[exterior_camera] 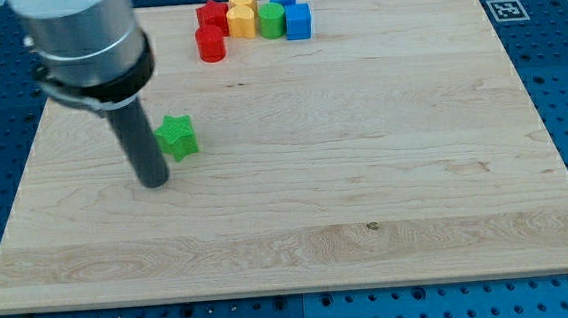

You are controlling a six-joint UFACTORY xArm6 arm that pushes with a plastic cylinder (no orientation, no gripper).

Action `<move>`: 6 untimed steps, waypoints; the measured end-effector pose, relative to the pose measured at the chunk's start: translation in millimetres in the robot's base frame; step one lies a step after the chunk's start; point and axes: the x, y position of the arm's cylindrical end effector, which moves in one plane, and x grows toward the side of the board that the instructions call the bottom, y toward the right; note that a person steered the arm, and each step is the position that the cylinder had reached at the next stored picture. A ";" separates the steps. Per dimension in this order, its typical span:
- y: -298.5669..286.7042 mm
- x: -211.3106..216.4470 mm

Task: Point your arm towards the left of the green star

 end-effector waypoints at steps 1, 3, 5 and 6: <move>-22.9 15.0; -33.0 -45.8; -11.5 -98.4; -31.7 -90.6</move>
